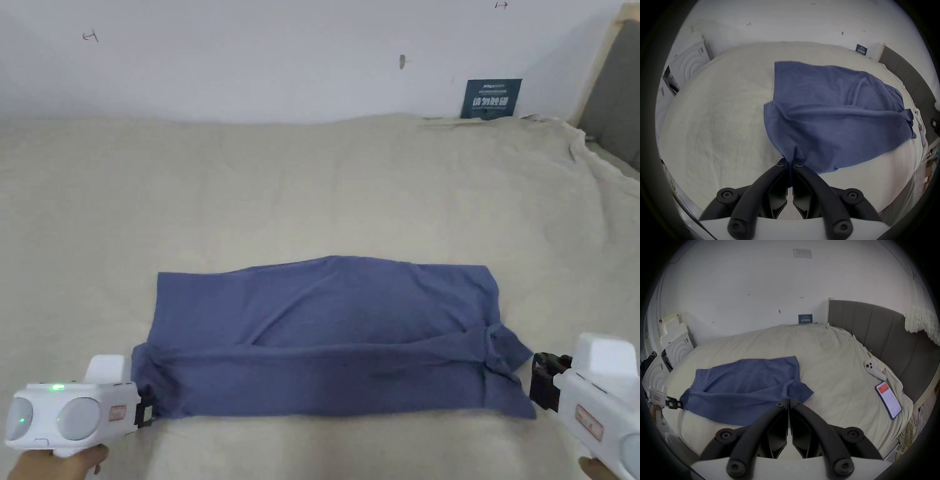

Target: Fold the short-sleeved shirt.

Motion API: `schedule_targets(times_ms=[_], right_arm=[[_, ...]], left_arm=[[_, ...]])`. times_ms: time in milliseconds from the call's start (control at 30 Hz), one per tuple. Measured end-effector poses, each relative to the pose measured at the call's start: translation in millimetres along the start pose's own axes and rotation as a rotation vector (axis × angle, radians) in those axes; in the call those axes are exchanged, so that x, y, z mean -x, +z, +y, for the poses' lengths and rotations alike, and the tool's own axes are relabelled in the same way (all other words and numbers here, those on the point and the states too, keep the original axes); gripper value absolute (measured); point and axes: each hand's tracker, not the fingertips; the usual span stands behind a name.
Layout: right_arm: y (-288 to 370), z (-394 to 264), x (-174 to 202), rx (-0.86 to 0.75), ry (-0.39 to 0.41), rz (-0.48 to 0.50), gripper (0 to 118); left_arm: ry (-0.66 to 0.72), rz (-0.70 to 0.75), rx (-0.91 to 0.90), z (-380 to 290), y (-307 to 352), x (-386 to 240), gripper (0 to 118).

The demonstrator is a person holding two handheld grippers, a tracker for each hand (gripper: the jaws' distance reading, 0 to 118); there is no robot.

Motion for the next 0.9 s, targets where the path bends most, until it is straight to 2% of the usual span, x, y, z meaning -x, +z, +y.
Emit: schedule_targets(times_ms=[67,100,167,200,233,300,400,467,500,533,567,600,633,667,700,900], right_arm=[[-21.9,-3.2,-8.5,0.062,-0.009,0.001,16],[-32.8,-5.4,-11.8,0.09,-0.025,0.0,16],[-55.1,-9.1,-16.5,0.164,-0.041,-0.001,66],[-66.7,-12.0,-17.9,0.192,-0.047,-0.004,86],[-74.0,-14.4,-18.4,0.19,-0.054,-0.003,99],[-88.4,-18.2,-14.4,0.24,-0.054,0.001,99],[-105.8,-23.5,-7.5,0.323,-0.04,-0.007,99],[-107.6,-27.5,1.1,0.34,-0.014,-0.003,94],[-109.3,-29.7,3.4,0.344,-0.006,0.004,85],[-110.1,-31.4,4.6,0.345,-0.007,0.009,65],[-114.9,-34.3,-0.9,0.347,-0.01,0.015,52],[-112.6,-35.2,-1.5,0.325,-0.011,0.017,43],[-109.7,-34.3,-2.2,0.308,-0.011,0.037,19],[-106.5,-33.2,-3.7,0.292,-0.025,0.05,7],[-100.2,-32.9,-4.5,0.268,-0.061,0.077,7],[-69.3,-27.1,-12.2,0.223,-0.049,0.096,7]], left_arm=[[-0.005,-0.01,-0.02,4.4,8.7,2.2,1],[-0.004,-0.017,-0.027,6.1,11.2,4.6,1],[-0.002,-0.019,-0.047,9.2,16.7,6.4,1],[0.0,-0.023,-0.049,10.8,18.5,7.5,1],[0.002,-0.026,-0.052,12.1,21.3,7.6,1],[0.004,-0.031,-0.06,13.2,23.1,8.4,1],[0.002,-0.029,-0.059,13.1,24.6,7.6,1],[0.007,-0.032,-0.056,12.2,23.8,8.5,1],[0.011,-0.034,-0.054,11.4,22.2,10.5,1],[0.013,-0.035,-0.05,10.7,20.8,11.4,1],[0.013,-0.035,-0.048,9.5,19.7,11.7,1],[0.014,-0.034,-0.044,8.5,18.7,12.0,1],[0.015,-0.034,-0.042,7.8,16.8,13.4,1],[0.018,-0.034,-0.039,6.8,15.6,14.7,1],[0.023,-0.036,-0.038,5.7,14.8,16.2,1],[0.064,-0.042,-0.037,-3.0,18.6,30.6,1]])
